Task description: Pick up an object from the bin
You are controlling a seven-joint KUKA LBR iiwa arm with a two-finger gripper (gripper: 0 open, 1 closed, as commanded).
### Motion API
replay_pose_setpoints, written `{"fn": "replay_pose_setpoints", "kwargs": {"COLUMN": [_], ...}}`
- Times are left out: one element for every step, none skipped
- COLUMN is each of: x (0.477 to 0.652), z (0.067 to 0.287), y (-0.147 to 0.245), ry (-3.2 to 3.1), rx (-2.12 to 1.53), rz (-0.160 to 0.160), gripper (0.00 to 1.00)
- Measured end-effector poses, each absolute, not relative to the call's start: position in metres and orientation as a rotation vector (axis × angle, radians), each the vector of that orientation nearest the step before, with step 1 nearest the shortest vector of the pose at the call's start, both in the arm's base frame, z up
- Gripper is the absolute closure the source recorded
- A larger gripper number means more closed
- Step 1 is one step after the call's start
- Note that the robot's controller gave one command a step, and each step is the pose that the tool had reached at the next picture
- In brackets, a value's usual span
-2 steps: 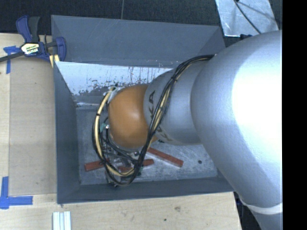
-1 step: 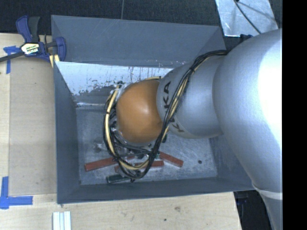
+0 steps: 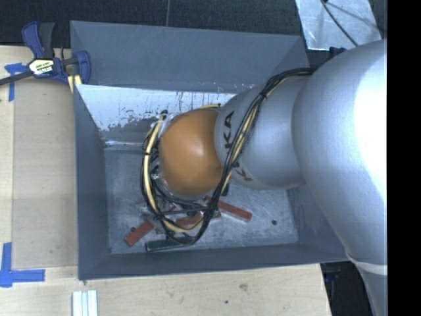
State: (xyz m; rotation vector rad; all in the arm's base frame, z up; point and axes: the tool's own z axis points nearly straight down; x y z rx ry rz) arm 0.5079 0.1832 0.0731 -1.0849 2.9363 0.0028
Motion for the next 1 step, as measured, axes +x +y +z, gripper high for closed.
{"fn": "replay_pose_setpoints", "kwargs": {"x": [0.5071], "z": [0.0717], "y": [0.1825], "ry": [2.94], "rx": [-1.085], "rz": [0.002], "gripper": [0.0]}}
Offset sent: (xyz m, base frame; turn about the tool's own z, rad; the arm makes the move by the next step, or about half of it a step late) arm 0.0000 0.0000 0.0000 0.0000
